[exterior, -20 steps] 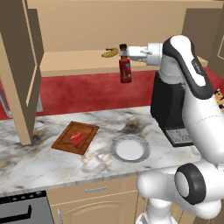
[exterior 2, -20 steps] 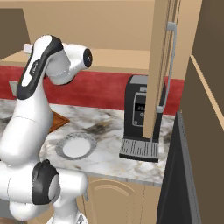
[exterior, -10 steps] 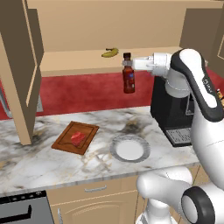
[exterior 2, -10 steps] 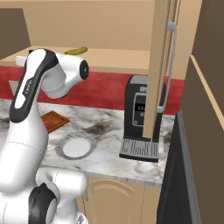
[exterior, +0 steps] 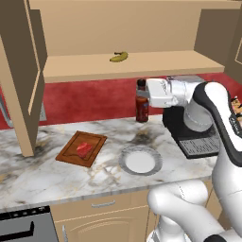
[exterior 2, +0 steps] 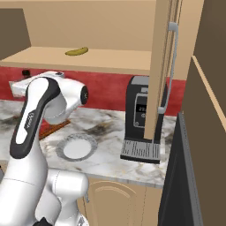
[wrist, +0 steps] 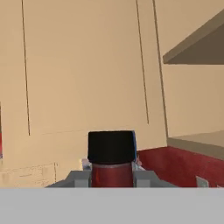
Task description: Pick the steak from the plate and place it on the cutting board. Then pick the condiment bottle from the cabinet and place it next to the cutting board.
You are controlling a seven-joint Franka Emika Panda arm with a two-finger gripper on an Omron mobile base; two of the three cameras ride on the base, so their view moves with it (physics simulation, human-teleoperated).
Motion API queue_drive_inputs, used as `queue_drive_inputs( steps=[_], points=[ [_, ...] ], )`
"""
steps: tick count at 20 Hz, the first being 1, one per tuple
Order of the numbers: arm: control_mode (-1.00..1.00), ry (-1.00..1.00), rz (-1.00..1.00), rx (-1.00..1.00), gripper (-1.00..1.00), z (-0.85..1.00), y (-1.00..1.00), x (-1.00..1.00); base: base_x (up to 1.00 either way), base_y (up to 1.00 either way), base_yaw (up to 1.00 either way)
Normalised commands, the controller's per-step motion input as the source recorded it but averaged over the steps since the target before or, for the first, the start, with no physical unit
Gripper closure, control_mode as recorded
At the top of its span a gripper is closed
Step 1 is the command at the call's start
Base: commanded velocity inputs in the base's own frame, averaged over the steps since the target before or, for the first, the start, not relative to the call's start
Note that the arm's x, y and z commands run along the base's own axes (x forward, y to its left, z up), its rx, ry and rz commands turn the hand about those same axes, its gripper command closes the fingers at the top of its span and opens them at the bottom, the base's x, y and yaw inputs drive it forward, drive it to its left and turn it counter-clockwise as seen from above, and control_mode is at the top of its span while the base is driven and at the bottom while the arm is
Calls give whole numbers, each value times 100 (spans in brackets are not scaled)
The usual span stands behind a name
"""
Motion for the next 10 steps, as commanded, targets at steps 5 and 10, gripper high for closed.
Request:
queue_drive_inputs(
  steps=[5,10],
  points=[
    [-100,-15,7,0,100,-37,6,-54,0,0,0],
    [-100,-14,6,0,100,-41,7,-50,0,0,0]
  ],
)
